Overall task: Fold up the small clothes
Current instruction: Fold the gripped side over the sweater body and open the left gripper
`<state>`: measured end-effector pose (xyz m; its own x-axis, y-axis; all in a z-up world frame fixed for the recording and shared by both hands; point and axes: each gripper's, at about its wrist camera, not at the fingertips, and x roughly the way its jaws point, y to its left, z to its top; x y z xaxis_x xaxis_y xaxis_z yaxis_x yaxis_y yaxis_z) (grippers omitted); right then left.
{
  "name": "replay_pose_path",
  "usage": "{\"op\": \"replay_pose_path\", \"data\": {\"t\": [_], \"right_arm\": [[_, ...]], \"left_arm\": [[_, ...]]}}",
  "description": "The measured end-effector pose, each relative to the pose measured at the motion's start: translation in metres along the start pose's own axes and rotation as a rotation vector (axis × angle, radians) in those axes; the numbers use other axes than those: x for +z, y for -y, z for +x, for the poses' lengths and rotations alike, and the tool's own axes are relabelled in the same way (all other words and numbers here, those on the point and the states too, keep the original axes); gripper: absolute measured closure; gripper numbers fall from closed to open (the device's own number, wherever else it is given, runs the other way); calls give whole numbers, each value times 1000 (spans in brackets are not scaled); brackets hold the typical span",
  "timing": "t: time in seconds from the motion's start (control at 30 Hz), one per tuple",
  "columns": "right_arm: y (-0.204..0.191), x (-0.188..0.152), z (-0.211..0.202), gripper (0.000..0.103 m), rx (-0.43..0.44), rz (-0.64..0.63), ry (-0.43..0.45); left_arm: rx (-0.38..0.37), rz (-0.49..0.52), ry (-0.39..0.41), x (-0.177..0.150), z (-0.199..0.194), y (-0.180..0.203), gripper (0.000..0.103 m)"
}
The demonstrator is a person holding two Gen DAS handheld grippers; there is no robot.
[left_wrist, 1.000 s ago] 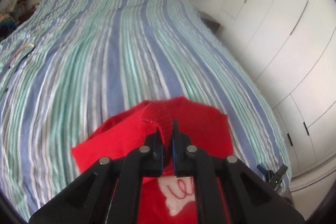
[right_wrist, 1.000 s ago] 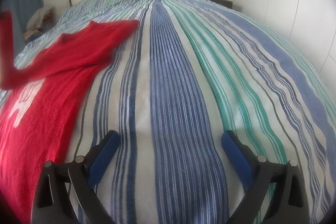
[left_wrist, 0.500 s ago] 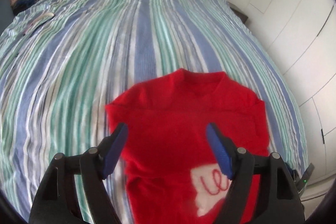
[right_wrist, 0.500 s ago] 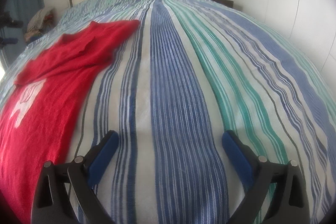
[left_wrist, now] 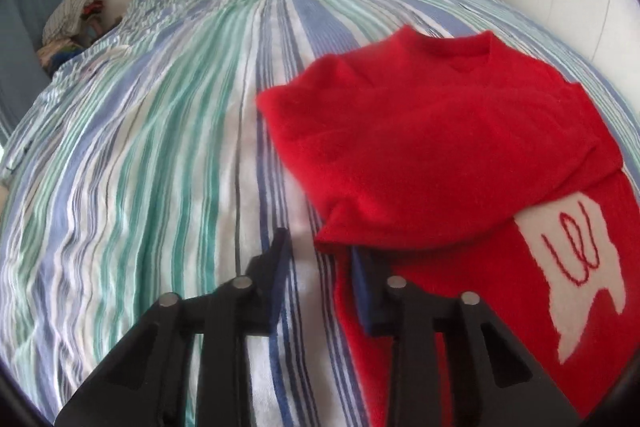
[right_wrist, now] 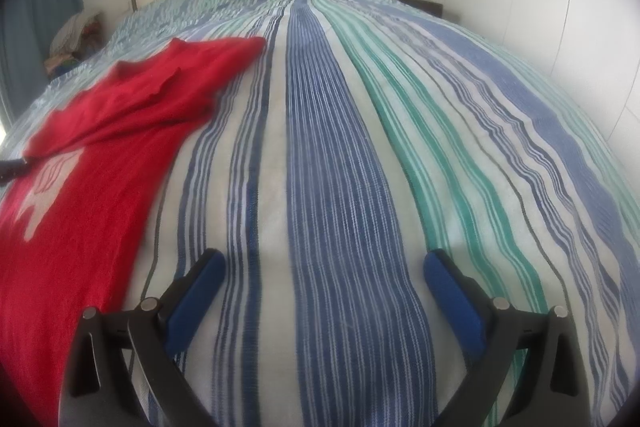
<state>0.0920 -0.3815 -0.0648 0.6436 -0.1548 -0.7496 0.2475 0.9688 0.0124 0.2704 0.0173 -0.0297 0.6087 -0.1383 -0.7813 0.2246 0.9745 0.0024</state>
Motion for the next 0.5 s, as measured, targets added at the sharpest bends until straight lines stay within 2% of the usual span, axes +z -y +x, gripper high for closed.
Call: {"op": "replay_pose_path", "data": {"t": [0.07, 0.2, 0.5], "right_arm": [[0, 0, 1, 4, 1, 1, 0], [0, 0, 1, 4, 2, 1, 0], [1, 0, 1, 4, 1, 0, -4]], "left_arm": [[-29, -76, 39, -10, -1, -9, 97], [-2, -48, 61, -36, -7, -2, 98], [-9, -33, 12, -41, -19, 2, 94]]}}
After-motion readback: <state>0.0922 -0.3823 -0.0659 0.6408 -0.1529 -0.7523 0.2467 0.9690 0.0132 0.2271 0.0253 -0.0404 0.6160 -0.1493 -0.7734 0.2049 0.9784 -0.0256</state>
